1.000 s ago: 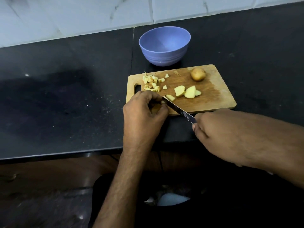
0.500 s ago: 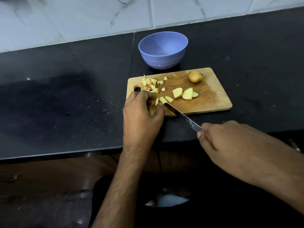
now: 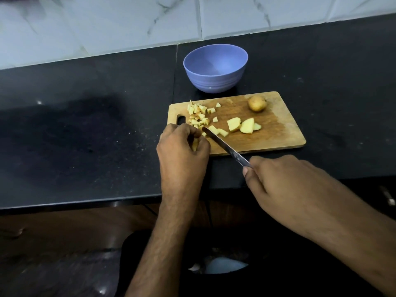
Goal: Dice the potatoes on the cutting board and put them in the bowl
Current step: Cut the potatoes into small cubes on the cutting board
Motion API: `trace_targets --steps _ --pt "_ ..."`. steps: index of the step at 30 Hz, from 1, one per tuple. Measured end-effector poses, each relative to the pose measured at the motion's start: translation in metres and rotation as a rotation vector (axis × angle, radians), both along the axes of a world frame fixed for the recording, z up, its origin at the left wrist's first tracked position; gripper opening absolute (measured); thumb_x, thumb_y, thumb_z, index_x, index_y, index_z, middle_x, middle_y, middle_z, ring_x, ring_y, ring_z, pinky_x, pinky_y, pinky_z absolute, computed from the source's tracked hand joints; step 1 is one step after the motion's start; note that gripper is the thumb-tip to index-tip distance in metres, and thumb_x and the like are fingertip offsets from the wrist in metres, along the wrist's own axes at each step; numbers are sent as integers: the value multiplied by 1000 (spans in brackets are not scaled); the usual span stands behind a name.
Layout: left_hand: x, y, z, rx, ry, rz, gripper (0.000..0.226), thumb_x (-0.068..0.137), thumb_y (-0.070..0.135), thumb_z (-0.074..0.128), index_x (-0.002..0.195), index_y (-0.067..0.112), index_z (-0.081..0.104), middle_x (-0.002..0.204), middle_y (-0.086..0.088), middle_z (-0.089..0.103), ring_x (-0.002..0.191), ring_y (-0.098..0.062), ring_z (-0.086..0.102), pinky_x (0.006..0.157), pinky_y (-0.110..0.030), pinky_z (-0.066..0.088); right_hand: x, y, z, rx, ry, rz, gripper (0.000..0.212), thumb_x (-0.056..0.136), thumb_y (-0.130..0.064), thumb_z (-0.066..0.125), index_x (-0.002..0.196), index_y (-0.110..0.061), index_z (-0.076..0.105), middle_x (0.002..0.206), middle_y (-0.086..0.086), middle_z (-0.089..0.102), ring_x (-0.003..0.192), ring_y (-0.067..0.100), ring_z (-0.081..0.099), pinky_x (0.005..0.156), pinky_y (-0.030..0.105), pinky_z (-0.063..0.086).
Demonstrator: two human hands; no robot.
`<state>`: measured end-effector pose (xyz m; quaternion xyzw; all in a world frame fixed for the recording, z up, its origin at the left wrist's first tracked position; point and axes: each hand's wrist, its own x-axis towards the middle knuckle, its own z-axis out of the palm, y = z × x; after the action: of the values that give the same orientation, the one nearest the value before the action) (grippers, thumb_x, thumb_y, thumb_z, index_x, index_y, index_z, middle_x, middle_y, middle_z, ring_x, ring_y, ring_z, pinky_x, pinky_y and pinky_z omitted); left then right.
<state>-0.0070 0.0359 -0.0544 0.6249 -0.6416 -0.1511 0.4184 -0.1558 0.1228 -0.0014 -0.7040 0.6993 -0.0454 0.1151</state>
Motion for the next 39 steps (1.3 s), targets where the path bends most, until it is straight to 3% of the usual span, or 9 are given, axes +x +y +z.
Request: trace_targets --steps 5,8,12,15,19,23,27,33,39 --pt "0 0 0 -11 4 -12 4 87 19 72 89 21 73 91 9 58 89 -10 57 83 -31 52 5 -15 -4 31 53 22 28 104 -45 25 84 -31 39 71 -9 50 60 4 46 48 24 31" --pt "1 -1 -1 -19 13 -7 3 88 18 71 89 20 73 91 7 58 89 -11 58 83 -32 52 3 -20 1 173 30 40 25 104 -40 33 85 -28 43 74 -7 53 63 7 50 51 25 36" --pt "1 -1 -2 -17 -1 14 8 91 17 67 98 17 71 97 6 60 93 -11 58 85 -31 51 -3 -22 13 174 71 31 30 105 -30 36 76 -23 39 69 -9 42 58 4 37 56 24 35" --pt "2 0 -2 -57 23 22 15 96 12 61 108 16 69 104 7 64 96 -5 58 87 -22 49 -10 -20 24 181 93 50 34 104 -41 31 74 -29 40 71 -9 48 59 3 42 51 22 32" --pt "0 0 -1 -65 45 -7 18 99 16 57 115 15 66 108 7 66 97 -5 61 86 -23 50 -12 -20 25 92 53 28 36 102 -47 28 71 -30 38 67 -7 51 55 5 45 48 23 27" --pt "-1 0 -2 -15 -33 -64 25 93 29 69 115 20 64 110 7 57 96 -7 57 80 -20 47 -9 -29 8 -12 -34 15 36 103 -44 31 70 -31 35 66 -7 52 55 5 48 47 22 26" --pt "-1 -2 -1 -9 -32 -60 35 89 30 74 120 23 57 109 7 54 92 -6 54 77 -21 44 -10 -40 -12 -83 -98 19 29 103 -44 32 81 -31 45 66 -6 56 57 7 53 47 24 30" --pt "3 -10 -2 -2 -50 -77 18 91 25 72 108 25 63 108 10 48 92 4 52 74 -13 43 -15 -43 -20 -134 -137 15 33 104 -41 32 86 -25 54 64 -5 58 52 8 53 46 22 33" --pt "10 -35 7 -36 -137 -125 11 90 16 74 98 23 69 96 11 52 84 1 53 71 -14 44 -17 -42 -19 -145 -175 -14 32 104 -40 34 79 -26 48 64 -5 57 49 7 51 45 22 32"
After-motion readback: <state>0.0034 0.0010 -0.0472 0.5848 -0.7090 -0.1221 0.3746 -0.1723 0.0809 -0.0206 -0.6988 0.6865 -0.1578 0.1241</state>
